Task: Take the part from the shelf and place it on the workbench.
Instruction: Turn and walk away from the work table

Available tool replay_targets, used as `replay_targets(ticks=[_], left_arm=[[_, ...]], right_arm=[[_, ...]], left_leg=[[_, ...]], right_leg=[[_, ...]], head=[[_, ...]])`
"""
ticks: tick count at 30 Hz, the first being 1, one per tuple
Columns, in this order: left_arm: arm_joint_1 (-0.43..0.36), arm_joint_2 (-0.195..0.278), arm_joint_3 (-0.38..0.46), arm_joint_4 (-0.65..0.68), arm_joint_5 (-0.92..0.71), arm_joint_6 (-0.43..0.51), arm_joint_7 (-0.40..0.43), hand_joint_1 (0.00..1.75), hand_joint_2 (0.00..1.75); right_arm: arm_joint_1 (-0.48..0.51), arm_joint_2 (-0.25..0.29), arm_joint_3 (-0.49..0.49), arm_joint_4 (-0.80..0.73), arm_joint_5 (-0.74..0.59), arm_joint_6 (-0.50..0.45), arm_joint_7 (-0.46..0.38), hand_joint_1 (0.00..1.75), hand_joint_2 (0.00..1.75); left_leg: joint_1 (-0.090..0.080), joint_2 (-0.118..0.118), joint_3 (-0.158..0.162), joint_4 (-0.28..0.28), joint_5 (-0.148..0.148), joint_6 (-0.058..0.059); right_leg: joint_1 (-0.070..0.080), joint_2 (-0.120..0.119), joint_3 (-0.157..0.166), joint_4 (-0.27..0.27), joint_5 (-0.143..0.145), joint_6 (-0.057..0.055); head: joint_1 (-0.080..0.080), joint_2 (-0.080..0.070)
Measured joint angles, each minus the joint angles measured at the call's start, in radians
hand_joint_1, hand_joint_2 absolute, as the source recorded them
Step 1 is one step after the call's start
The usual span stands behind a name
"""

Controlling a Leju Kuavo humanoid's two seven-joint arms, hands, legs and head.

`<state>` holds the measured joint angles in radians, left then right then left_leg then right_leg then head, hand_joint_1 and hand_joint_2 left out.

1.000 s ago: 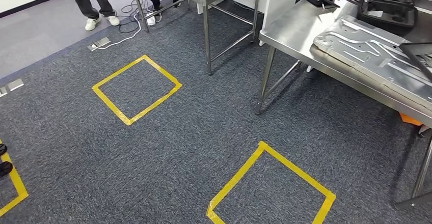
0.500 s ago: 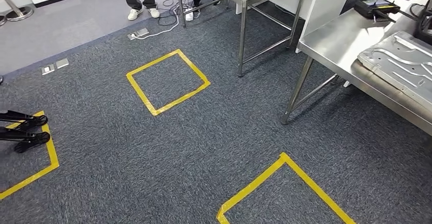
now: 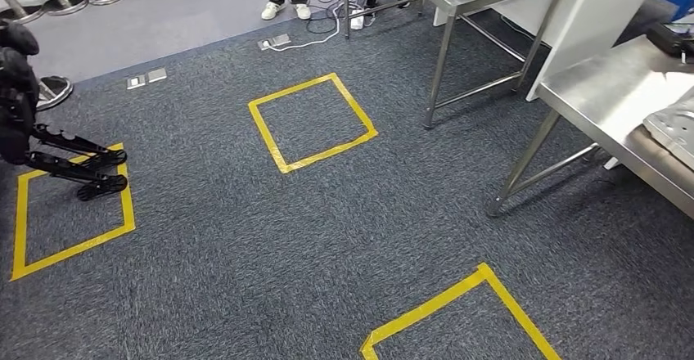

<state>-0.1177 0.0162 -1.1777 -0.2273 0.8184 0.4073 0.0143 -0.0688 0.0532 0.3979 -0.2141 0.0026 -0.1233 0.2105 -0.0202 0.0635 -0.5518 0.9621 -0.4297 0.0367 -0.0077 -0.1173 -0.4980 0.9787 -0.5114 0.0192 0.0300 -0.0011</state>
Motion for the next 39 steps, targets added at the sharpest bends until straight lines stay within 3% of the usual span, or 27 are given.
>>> replay_targets(ticks=[1, 3, 5, 7, 8, 9, 10, 12, 14, 16, 18, 19, 20, 21, 22, 23, 24, 25, 27, 29, 31, 32, 34, 36, 38, 39], left_arm=[[0.001, 0.0, 0.0, 0.0, 0.001, 0.0, 0.001, 0.0, 0.0], [0.003, -0.004, 0.0, 0.0, 0.004, -0.001, 0.003, 0.0, 0.0], [0.001, -0.008, 0.0, 0.0, 0.007, -0.001, 0.003, 0.0, 0.0], [0.0, -0.014, 0.0, 0.0, 0.01, -0.001, 0.0, 0.0, 0.0], [0.001, -0.018, 0.0, 0.0, 0.011, -0.002, -0.002, 0.0, 0.0], [0.003, -0.021, 0.0, 0.0, 0.012, -0.003, -0.002, 0.0, 0.0], [0.003, -0.024, 0.0, 0.0, 0.012, -0.003, -0.002, 0.0, 0.0], [0.003, -0.028, 0.0, 0.0, 0.013, -0.004, -0.002, 0.0, 0.0], [0.002, -0.029, 0.0, 0.0, 0.013, -0.004, -0.002, 0.0, 0.0], [0.004, -0.029, 0.0, 0.0, 0.013, -0.007, 0.002, 0.0, 0.0], [0.008, -0.03, 0.0, 0.0, 0.015, -0.009, 0.006, 0.0, 0.0], [0.007, -0.032, 0.0, 0.0, 0.019, -0.01, 0.004, 0.0, 0.0], [0.006, -0.033, 0.0, 0.0, 0.024, -0.01, -0.001, 0.0, 0.0], [0.004, -0.034, 0.0, 0.0, 0.03, -0.011, -0.007, 0.0, 0.0], [0.003, -0.034, 0.0, 0.0, 0.037, -0.014, -0.012, 0.0, 0.0], [0.004, -0.034, 0.0, 0.0, 0.041, -0.017, -0.015, 0.0, 0.0], [0.006, -0.034, 0.0, 0.0, 0.044, -0.022, -0.016, 0.0, 0.0], [0.008, -0.034, 0.0, 0.0, 0.045, -0.027, -0.015, 0.0, 0.0], [0.007, -0.033, 0.0, 0.0, 0.044, -0.034, -0.017, 0.0, 0.0], [0.002, -0.032, 0.0, 0.0, 0.043, -0.039, -0.021, 0.0, 0.0], [0.002, -0.03, 0.0, 0.0, 0.043, -0.039, -0.023, 0.0, 0.0], [0.005, -0.03, 0.0, 0.0, 0.042, -0.039, -0.025, 0.0, 0.0], [0.009, -0.029, 0.0, 0.0, 0.036, -0.038, -0.033, 0.0, 0.0], [0.005, -0.032, 0.0, 0.0, 0.025, -0.033, -0.05, 0.0, 0.0], [0.002, -0.037, -0.001, 0.0, 0.012, -0.025, -0.073, 0.0, 0.0], [0.002, -0.041, -0.002, 0.0, 0.005, -0.022, -0.082, 0.0, 0.0]], right_arm=[[-0.001, 0.0, 0.0, 0.0, 0.0, -0.001, 0.001, 0.0, 0.0], [-0.003, -0.003, 0.0, 0.0, 0.002, -0.002, 0.003, 0.0, 0.0], [-0.002, -0.008, 0.0, 0.0, 0.005, -0.003, 0.005, 0.0, 0.0], [0.001, -0.013, 0.0, 0.0, 0.008, -0.003, 0.009, 0.0, 0.0], [0.002, -0.016, 0.0, 0.0, 0.009, -0.003, 0.011, 0.0, 0.0], [0.003, -0.02, 0.0, 0.0, 0.01, -0.003, 0.013, 0.0, 0.0], [0.003, -0.023, 0.0, 0.0, 0.01, -0.003, 0.014, 0.0, 0.0], [0.003, -0.028, 0.0, 0.001, 0.011, -0.003, 0.015, 0.0, 0.0], [0.002, -0.03, 0.0, 0.001, 0.011, -0.003, 0.016, 0.0, 0.0], [0.001, -0.032, 0.0, 0.002, 0.012, -0.005, 0.014, 0.0, 0.0], [0.0, -0.035, 0.001, 0.002, 0.015, -0.01, 0.008, 0.0, 0.0], [0.001, -0.037, 0.001, 0.002, 0.018, -0.011, 0.004, 0.0, 0.0], [0.001, -0.039, 0.001, 0.002, 0.023, -0.013, 0.001, 0.0, 0.0], [0.002, -0.042, 0.002, 0.002, 0.029, -0.013, -0.002, 0.0, 0.0], [0.002, -0.045, 0.004, 0.002, 0.036, -0.013, -0.005, 0.0, 0.0], [0.003, -0.048, 0.006, 0.002, 0.044, -0.015, -0.009, 0.0, 0.0], [0.002, -0.051, 0.009, 0.002, 0.051, -0.017, -0.013, 0.0, 0.0], [0.002, -0.052, 0.013, 0.002, 0.058, -0.021, -0.018, 0.0, 0.0], [-0.001, -0.052, 0.022, 0.002, 0.07, -0.026, -0.026, 0.0, 0.0], [-0.002, -0.053, 0.03, 0.002, 0.078, -0.028, -0.03, 0.0, 0.0], [-0.004, -0.053, 0.037, 0.001, 0.081, -0.028, -0.03, 0.0, 0.0], [-0.006, -0.053, 0.041, 0.001, 0.082, -0.028, -0.03, 0.0, 0.0], [-0.008, -0.057, 0.047, 0.0, 0.083, -0.028, -0.03, 0.0, 0.0], [-0.007, -0.062, 0.051, 0.0, 0.087, -0.026, -0.026, 0.0, 0.0], [-0.003, -0.069, 0.056, 0.0, 0.089, -0.018, -0.015, 0.0, 0.0], [-0.001, -0.073, 0.058, 0.0, 0.09, -0.013, -0.007, 0.0, 0.0]], left_leg=[[0.001, -0.011, 0.003, -0.005, 0.003, 0.004], [0.008, -0.036, 0.011, -0.019, 0.012, 0.014], [0.013, -0.061, 0.016, -0.025, 0.016, 0.02], [0.015, -0.09, 0.017, -0.024, 0.017, 0.022], [0.016, -0.105, 0.018, -0.024, 0.016, 0.022], [0.017, -0.12, 0.019, -0.023, 0.016, 0.021], [0.02, -0.136, 0.021, -0.021, 0.014, 0.018], [0.023, -0.165, 0.02, -0.012, 0.009, 0.008], [0.023, -0.187, 0.012, -0.005, 0.006, -0.005], [0.026, -0.204, 0.006, -0.005, 0.008, -0.014], [0.026, -0.171, -0.005, 0.014, -0.004, -0.021], [0.025, -0.139, -0.025, 0.057, -0.027, -0.025], [0.023, -0.106, -0.056, 0.12, -0.058, -0.028], [0.024, -0.089, -0.093, 0.194, -0.091, -0.031], [0.024, -0.078, -0.129, 0.266, -0.118, -0.032], [0.024, -0.076, -0.146, 0.301, -0.126, -0.03], [0.023, -0.074, -0.142, 0.294, -0.114, -0.026], [0.02, -0.069, -0.115, 0.244, -0.087, -0.02], [0.005, -0.03, -0.032, 0.09, -0.026, -0.001], [-0.009, 0.006, 0.014, 0.002, -0.003, 0.014], [-0.014, -0.003, 0.016, -0.012, -0.002, 0.02], [-0.011, -0.014, 0.021, -0.02, 0.004, 0.02], [-0.001, -0.037, 0.032, -0.038, 0.018, 0.022], [0.006, -0.064, 0.036, -0.044, 0.024, 0.023], [0.009, -0.094, 0.036, -0.044, 0.024, 0.024], [0.012, -0.11, 0.037, -0.043, 0.023, 0.022]], right_leg=[[-0.001, -0.004, 0.004, -0.002, -0.002, 0.005], [-0.005, 0.033, 0.0, 0.022, -0.024, 0.014], [-0.007, 0.09, -0.051, 0.133, -0.084, 0.017], [-0.007, 0.109, -0.124, 0.272, -0.133, 0.019], [-0.007, 0.11, -0.144, 0.3, -0.13, 0.021], [-0.008, 0.112, -0.143, 0.284, -0.105, 0.022], [-0.01, 0.118, -0.122, 0.227, -0.065, 0.023], [-0.018, 0.163, -0.064, 0.083, 0.006, 0.027], [-0.022, 0.194, -0.038, 0.017, 0.029, 0.023], [-0.018, 0.174, -0.038, 0.016, 0.029, 0.009], [-0.017, 0.152, -0.037, 0.014, 0.032, -0.003], [-0.016, 0.139, -0.037, 0.013, 0.032, -0.009], [-0.013, 0.125, -0.037, 0.013, 0.031, -0.013], [-0.01, 0.111, -0.037, 0.013, 0.03, -0.016], [-0.006, 0.094, -0.037, 0.013, 0.028, -0.018], [-0.004, 0.079, -0.037, 0.013, 0.027, -0.02], [-0.001, 0.066, -0.036, 0.013, 0.025, -0.021], [0.001, 0.054, -0.034, 0.013, 0.023, -0.022], [0.003, 0.03, -0.026, 0.012, 0.019, -0.021], [0.002, 0.011, -0.019, 0.009, 0.014, -0.015], [0.0, -0.01, -0.012, 0.005, 0.012, -0.008], [-0.001, -0.007, -0.007, 0.005, 0.01, -0.004], [-0.001, 0.043, -0.019, 0.044, -0.017, 0.004], [-0.003, 0.101, -0.077, 0.165, -0.078, 0.011], [-0.006, 0.112, -0.138, 0.278, -0.112, 0.017], [-0.008, 0.113, -0.147, 0.285, -0.099, 0.021]], head=[[0.0, 0.0], [0.001, 0.0], [0.002, 0.0], [0.002, 0.0], [0.002, 0.0], [0.002, 0.0], [0.002, 0.0], [0.002, 0.0], [0.002, 0.0], [0.001, 0.0], [0.0, 0.0], [-0.001, 0.0], [-0.003, 0.0], [-0.003, 0.0], [-0.004, 0.0], [-0.004, 0.0], [-0.004, 0.0], [-0.004, 0.0], [-0.003, 0.0], [-0.003, 0.0], [-0.004, 0.0], [-0.004, 0.0], [-0.003, 0.0], [-0.002, 0.0], [-0.001, 0.0], [-0.001, 0.0]])
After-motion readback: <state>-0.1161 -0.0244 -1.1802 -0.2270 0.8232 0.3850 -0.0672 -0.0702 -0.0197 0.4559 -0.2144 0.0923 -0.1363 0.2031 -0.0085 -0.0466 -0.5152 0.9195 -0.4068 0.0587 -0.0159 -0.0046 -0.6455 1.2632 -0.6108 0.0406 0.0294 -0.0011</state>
